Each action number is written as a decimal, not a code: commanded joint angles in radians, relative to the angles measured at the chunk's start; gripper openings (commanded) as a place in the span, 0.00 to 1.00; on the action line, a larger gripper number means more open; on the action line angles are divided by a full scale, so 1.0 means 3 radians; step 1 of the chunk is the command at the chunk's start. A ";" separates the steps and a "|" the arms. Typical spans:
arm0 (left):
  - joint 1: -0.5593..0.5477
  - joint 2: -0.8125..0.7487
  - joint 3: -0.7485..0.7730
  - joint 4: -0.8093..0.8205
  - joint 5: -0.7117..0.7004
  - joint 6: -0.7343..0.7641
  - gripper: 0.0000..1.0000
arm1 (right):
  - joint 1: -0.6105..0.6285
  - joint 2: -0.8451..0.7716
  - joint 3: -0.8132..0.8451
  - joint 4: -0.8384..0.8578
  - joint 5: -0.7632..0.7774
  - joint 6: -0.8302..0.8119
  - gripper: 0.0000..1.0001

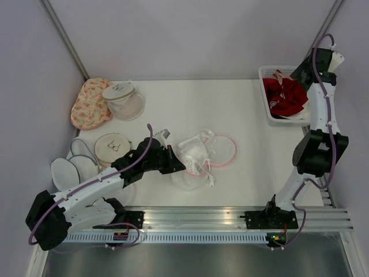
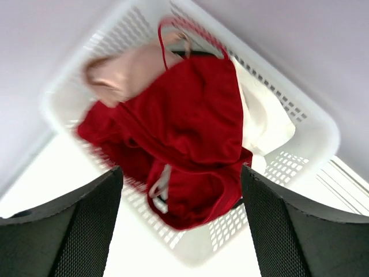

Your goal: Unzip the laundry bag and remove the bra

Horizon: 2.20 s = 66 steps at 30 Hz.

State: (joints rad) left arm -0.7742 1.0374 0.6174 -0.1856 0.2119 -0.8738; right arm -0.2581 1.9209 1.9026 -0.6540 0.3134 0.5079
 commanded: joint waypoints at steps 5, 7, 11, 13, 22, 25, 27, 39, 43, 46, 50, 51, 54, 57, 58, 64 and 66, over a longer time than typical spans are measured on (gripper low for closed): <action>0.0014 -0.0119 -0.0064 0.0138 -0.0057 -0.0058 0.02 | 0.0568 -0.1038 -0.0139 -0.0315 -0.0011 -0.0435 0.85; 0.0014 -0.0109 -0.0094 0.0169 -0.0057 -0.0084 0.02 | 0.0971 -0.1360 -0.0639 -0.0300 -0.0297 -0.0537 0.84; 0.0019 -0.0114 -0.0146 0.0179 -0.0067 -0.0120 0.02 | 0.1641 -0.1954 -0.1692 0.0129 -0.1318 -0.0568 0.84; 0.0019 -0.0170 -0.0197 0.0169 -0.0103 -0.0150 0.02 | 0.2106 -0.2174 -0.2117 0.0186 -0.1509 -0.0589 0.84; 0.0019 -0.0247 -0.0447 0.0133 -0.0302 -0.0309 0.02 | 0.3319 -0.2364 -0.3059 0.0564 -0.1725 -0.0344 0.84; 0.0019 -0.0272 -0.0493 0.0128 -0.0297 -0.0344 0.02 | 0.3386 -0.2195 -0.3136 0.0661 -0.1400 -0.0292 0.84; 0.0019 -0.0303 -0.0529 0.0128 -0.0297 -0.0355 0.02 | 0.3391 -0.2048 -0.3156 0.0738 -0.1230 -0.0267 0.84; 0.0024 -0.0457 -0.0647 0.0051 -0.0369 -0.0396 0.02 | 0.3641 -0.1566 -0.3228 0.1474 -0.1597 -0.0067 0.83; 0.0024 -0.0431 -0.0652 0.0046 -0.0384 -0.0396 0.02 | 0.3718 -0.1739 -0.3233 0.1515 -0.1607 -0.0011 0.83; 0.0024 -0.0431 -0.0647 0.0056 -0.0389 -0.0396 0.02 | 0.3734 -0.1928 -0.3197 0.1429 -0.1464 0.0025 0.82; 0.0024 -0.0416 -0.0647 0.0071 -0.0410 -0.0406 0.02 | 0.3795 -0.2057 -0.3090 0.1327 -0.1520 0.0005 0.82; 0.0024 -0.0421 -0.0642 0.0082 -0.0410 -0.0406 0.02 | 0.3851 -0.2042 -0.3034 0.1301 -0.1520 -0.0026 0.81; 0.0024 -0.0400 -0.0632 0.0087 -0.0415 -0.0406 0.02 | 0.3979 -0.1934 -0.2998 0.1321 -0.1607 -0.0047 0.79; 0.0024 -0.0411 -0.0637 0.0087 -0.0410 -0.0411 0.02 | 0.4148 -0.1776 -0.2957 0.1352 -0.1627 -0.0067 0.75; 0.0024 -0.0421 -0.0637 0.0092 -0.0410 -0.0411 0.02 | 0.4178 -0.1745 -0.2947 0.1382 -0.1638 -0.0062 0.73; 0.0024 -0.0528 -0.0652 0.0031 -0.0435 -0.0416 0.02 | 0.4245 -0.1571 -0.2860 0.1189 -0.1291 -0.0113 0.54; 0.0024 -0.0584 -0.0647 0.0010 -0.0445 -0.0411 0.02 | 0.4245 -0.1556 -0.2809 0.1122 -0.1112 -0.0144 0.46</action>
State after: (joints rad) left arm -0.7700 0.9001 0.4248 -0.1871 0.1043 -0.9760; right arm 1.0172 1.4528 0.9981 -0.2966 -0.1131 0.4831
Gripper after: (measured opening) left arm 0.025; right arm 0.486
